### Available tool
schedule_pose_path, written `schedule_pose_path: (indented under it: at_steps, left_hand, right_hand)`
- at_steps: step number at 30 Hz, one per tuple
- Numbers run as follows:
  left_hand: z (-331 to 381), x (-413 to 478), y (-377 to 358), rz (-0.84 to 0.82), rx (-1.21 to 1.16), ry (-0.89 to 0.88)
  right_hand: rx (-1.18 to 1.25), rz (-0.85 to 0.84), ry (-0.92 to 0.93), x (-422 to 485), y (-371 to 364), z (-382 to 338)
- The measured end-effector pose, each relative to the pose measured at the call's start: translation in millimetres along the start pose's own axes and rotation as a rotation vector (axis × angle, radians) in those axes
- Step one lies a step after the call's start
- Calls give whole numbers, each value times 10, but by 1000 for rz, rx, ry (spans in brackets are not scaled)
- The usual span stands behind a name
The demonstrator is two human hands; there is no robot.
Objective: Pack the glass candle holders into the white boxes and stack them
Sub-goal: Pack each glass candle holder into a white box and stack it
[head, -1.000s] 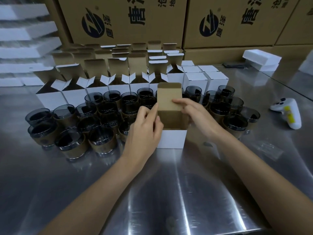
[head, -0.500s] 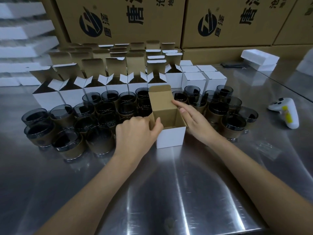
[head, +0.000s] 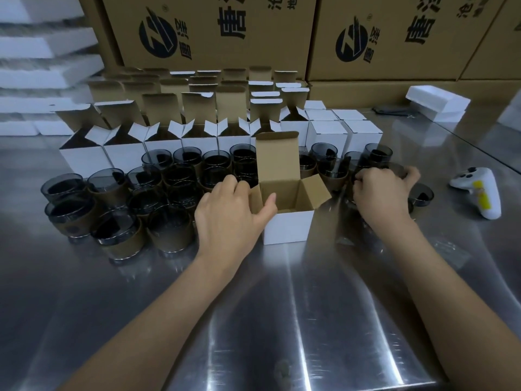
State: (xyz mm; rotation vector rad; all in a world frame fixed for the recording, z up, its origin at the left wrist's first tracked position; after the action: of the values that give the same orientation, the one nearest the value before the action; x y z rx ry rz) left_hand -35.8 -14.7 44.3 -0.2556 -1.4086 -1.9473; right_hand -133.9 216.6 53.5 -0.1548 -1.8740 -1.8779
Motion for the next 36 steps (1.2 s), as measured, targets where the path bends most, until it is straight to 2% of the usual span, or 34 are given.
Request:
schedule_pose_path:
  at_steps: [9, 14, 16, 19, 22, 25, 30, 36]
  left_hand:
    - [-22, 4, -31, -63, -56, 31]
    - [-19, -2, -54, -77, -64, 47]
    - [-21, -3, -59, -80, -70, 49]
    - [-30, 3, -56, -69, -84, 53]
    - [-23, 7, -55, -58, -86, 52]
    - [-20, 8, -60, -55, -83, 51]
    - [-8, 7, -62, -61, -88, 43]
    - [-11, 0, -66, -58, -60, 3]
  right_hand:
    - [116, -41, 83, 6, 30, -50]
    - [205, 35, 50, -3, 93, 18]
    - [347, 113, 11, 7, 184, 70]
    - [728, 297, -16, 1, 374, 86]
    - [1055, 412, 9, -44, 541, -5]
    - [1201, 458, 56, -90, 632, -132]
    - [1200, 591, 298, -202, 682, -399]
    - [846, 606, 683, -279, 435, -669]
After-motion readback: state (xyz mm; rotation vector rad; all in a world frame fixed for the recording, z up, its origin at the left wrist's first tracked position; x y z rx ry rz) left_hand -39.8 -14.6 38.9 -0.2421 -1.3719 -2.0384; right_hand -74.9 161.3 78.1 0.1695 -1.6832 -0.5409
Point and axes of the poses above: each hand's wrist, its own x-axis towards the middle knuckle, its own y-axis out of the back of the hand, z = x × y, the point moved 3 cm from there along x, towards the middle knuckle, and after that the axes turned 15 degrees about y, right-handed, at the moved point
